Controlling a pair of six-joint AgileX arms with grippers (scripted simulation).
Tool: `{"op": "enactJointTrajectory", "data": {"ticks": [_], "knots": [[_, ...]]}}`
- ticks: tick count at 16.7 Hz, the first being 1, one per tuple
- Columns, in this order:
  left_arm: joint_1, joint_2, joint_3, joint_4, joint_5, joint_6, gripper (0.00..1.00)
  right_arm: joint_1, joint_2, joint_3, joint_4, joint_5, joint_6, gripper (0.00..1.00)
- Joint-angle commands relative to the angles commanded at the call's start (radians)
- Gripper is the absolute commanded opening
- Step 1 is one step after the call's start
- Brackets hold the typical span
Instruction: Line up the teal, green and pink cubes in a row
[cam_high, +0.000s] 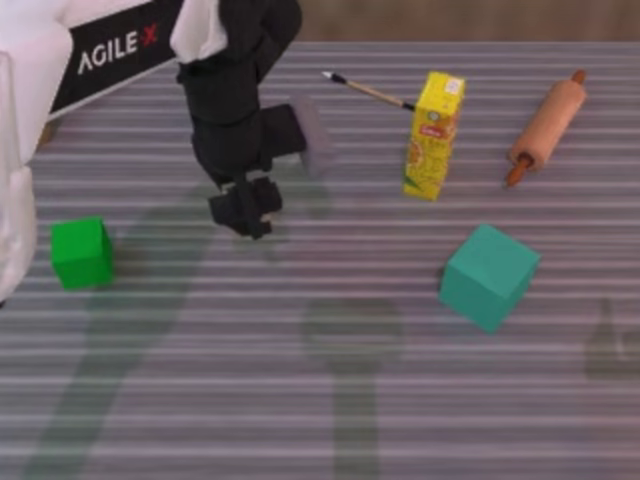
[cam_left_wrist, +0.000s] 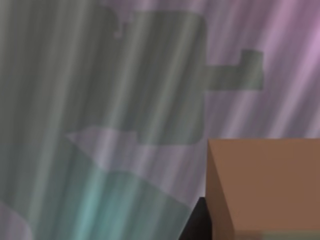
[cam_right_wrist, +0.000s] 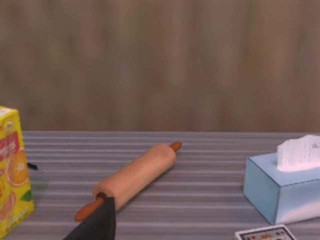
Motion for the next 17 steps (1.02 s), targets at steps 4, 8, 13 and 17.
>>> {"op": "enactJointTrajectory", "data": {"ticks": [4,8,13,17], "knots": [[-0.044,0.01,0.017,-0.007,-0.004,-0.013,0.0,0.0,0.0,0.0,0.0,0.0,0.0,1.0],[-0.204,0.031,0.08,-0.049,-0.008,-0.077,0.0,0.0,0.0,0.0,0.0,0.0,0.0,1.0],[-0.432,0.055,0.158,-0.104,-0.002,-0.159,0.0,0.0,0.0,0.0,0.0,0.0,0.0,1.0],[-0.467,0.056,0.172,-0.112,-0.002,-0.175,0.0,0.0,0.0,0.0,0.0,0.0,0.0,1.0]]}}
